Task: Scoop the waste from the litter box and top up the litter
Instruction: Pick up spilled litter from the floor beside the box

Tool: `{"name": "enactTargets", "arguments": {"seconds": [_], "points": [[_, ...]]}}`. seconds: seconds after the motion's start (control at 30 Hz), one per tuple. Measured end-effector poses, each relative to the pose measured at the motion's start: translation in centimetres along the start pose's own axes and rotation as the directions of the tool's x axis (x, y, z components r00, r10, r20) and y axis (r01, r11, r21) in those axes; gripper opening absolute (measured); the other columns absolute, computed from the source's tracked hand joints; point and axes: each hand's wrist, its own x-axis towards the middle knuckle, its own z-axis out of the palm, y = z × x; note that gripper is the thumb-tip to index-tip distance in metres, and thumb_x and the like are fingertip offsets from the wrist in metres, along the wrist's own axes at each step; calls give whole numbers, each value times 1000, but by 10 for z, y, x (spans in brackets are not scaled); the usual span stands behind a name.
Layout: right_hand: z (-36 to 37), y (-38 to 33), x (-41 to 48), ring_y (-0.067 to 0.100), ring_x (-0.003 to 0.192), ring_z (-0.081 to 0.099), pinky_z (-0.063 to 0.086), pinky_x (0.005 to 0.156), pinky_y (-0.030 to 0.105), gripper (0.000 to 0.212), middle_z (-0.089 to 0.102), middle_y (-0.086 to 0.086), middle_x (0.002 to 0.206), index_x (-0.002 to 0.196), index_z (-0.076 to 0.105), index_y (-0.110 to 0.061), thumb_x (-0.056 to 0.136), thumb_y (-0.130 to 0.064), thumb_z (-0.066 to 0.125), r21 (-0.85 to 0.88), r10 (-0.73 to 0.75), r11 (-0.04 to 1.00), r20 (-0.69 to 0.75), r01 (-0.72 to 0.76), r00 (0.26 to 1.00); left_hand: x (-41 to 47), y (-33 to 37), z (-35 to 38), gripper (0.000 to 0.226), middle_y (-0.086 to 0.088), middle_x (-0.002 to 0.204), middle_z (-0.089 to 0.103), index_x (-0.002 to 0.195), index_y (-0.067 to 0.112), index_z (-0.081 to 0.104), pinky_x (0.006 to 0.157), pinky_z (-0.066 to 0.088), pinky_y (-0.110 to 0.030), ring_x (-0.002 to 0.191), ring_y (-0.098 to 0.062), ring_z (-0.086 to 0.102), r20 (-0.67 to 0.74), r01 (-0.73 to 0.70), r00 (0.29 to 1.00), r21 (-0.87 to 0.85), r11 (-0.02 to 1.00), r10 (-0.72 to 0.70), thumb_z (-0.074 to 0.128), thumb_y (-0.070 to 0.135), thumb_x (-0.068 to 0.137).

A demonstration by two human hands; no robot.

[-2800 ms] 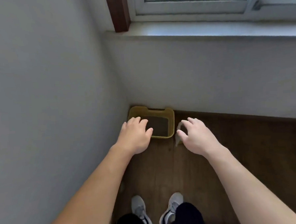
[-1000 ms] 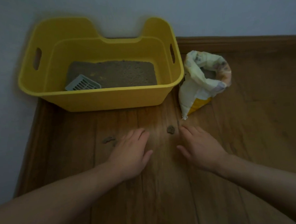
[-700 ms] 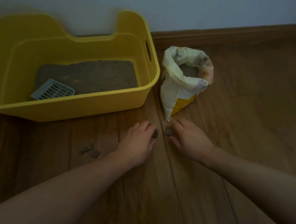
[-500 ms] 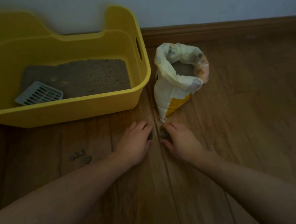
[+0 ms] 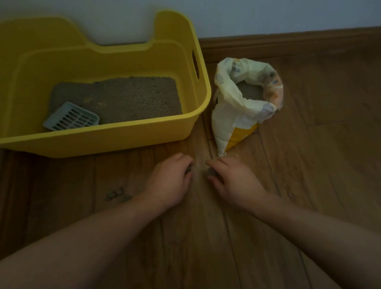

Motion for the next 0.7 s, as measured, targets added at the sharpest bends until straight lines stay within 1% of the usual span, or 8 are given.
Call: {"name": "enactTargets", "arguments": {"seconds": [0.1, 0.17, 0.23, 0.33, 0.4, 0.5, 0.6, 0.7], "points": [[-3, -19, 4, 26, 82, 62, 49, 68, 34, 25, 65, 8, 92, 111, 70, -10, 89, -22, 65, 23, -77, 997, -1, 77, 997, -15, -10, -22, 13, 9, 103, 54, 104, 27, 60, 80, 50, -28, 92, -10, 54, -27, 39, 999, -7, 999, -39, 61, 26, 92], [-3, -35, 7, 26, 83, 62, 51, 69, 36, 24, 64, 8, 93, 109, 70, -11, 90, -23, 64, 40, -116, 992, 1, 116, 993, -29, -19, -37, 13, 9, 105, 55, 104, 26, 60, 82, 49, -27, 94, -10, 55, -44, 69, 997, -7, 998, -69, 62, 25, 91], [-1, -52, 12, 24, 84, 62, 49, 71, 33, 22, 64, 7, 96, 108, 69, -10, 88, -21, 66, 56, -145, 988, -6, 145, 989, -45, -30, -52, 14, 10, 104, 59, 104, 26, 60, 82, 51, -27, 94, -10, 58, -59, 109, 992, -4, 994, -109, 63, 23, 91], [3, -79, 21, 24, 86, 63, 48, 73, 30, 22, 65, 7, 96, 107, 69, -10, 87, -17, 68, 96, -205, 975, 20, 203, 978, -70, -51, -72, 20, 10, 104, 65, 110, 28, 60, 81, 56, -30, 95, -9, 62, -61, 209, 976, -35, 977, -210, 64, 24, 91], [8, -97, 27, 22, 87, 62, 47, 72, 29, 24, 65, 5, 97, 112, 69, -13, 88, -17, 66, 117, -239, 966, 38, 233, 970, -87, -67, -80, 27, 11, 108, 65, 116, 31, 58, 82, 57, -31, 98, -9, 62, -80, 276, 958, -23, 961, -277, 64, 24, 90], [17, -120, 36, 14, 90, 59, 45, 75, 23, 29, 64, 0, 107, 122, 67, -19, 94, -21, 62, 168, -244, 958, 59, 231, 968, -109, -90, -84, 25, 10, 106, 65, 114, 30, 61, 82, 56, -33, 96, -9, 61, -116, 303, 947, 11, 953, -300, 64, 22, 91], [29, -136, 43, 16, 97, 60, 48, 81, 26, 29, 62, 0, 114, 123, 68, -20, 95, -20, 60, 201, -218, 960, 97, 195, 971, -122, -108, -84, 16, 7, 102, 64, 106, 25, 66, 80, 54, -34, 94, -12, 60, -128, 307, 945, 28, 951, -301, 60, 19, 92], [43, -148, 50, 15, 102, 59, 48, 87, 27, 29, 60, -1, 117, 123, 67, -19, 94, -20, 61, 221, -164, 966, 132, 132, 978, -126, -116, -79, 21, 7, 105, 61, 112, 25, 65, 81, 53, -31, 93, -9, 56, -132, 334, 934, -8, 942, -332, 62, 21, 91]]}}
